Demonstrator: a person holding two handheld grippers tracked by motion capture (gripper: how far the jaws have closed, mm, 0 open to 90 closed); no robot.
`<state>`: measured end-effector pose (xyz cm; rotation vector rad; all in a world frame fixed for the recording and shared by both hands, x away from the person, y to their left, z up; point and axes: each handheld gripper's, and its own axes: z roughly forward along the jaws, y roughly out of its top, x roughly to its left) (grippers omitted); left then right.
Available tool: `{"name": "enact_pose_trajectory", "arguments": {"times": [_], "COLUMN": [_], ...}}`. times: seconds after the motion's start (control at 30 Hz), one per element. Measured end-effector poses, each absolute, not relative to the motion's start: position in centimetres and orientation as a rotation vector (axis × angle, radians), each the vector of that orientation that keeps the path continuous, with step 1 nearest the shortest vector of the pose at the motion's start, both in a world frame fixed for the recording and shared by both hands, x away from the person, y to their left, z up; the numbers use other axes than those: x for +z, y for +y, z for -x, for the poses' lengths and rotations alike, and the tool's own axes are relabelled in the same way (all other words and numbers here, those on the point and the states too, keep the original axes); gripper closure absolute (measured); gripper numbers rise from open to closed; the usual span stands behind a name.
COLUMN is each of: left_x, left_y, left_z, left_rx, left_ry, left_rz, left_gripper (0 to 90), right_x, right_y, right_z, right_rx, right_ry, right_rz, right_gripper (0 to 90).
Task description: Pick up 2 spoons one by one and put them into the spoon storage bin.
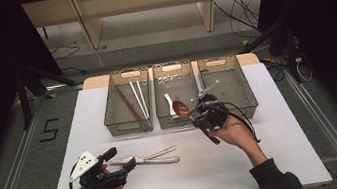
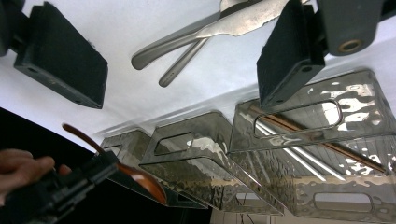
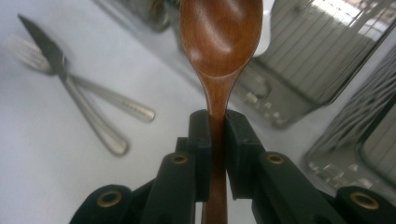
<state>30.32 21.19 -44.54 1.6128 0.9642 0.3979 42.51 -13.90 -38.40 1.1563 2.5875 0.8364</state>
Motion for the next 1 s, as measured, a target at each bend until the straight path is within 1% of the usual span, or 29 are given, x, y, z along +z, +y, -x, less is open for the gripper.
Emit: {"name": "enact_pose_trajectory", "arguments": {"times": [0.4, 1.0], "left_x": [-44.5, -44.5], "left_y": [21.3, 21.3], "left_z": [-30.4, -30.3], "left_rx": [0.399, 0.398], "left_ry": [0.965, 0.963], "left_rz": [-1.610, -1.612], "left_gripper": [15.8, 15.9], "right_x": [-36.2, -35.2], "right_y": [-13.1, -10.9], "right_z": [-46.9, -51.1], "right_rx": [0.867, 0.886], "right_ry": [2.518, 2.444], "right_rz": [-1.224, -1.288], "right_gripper": [82.3, 82.2]}}
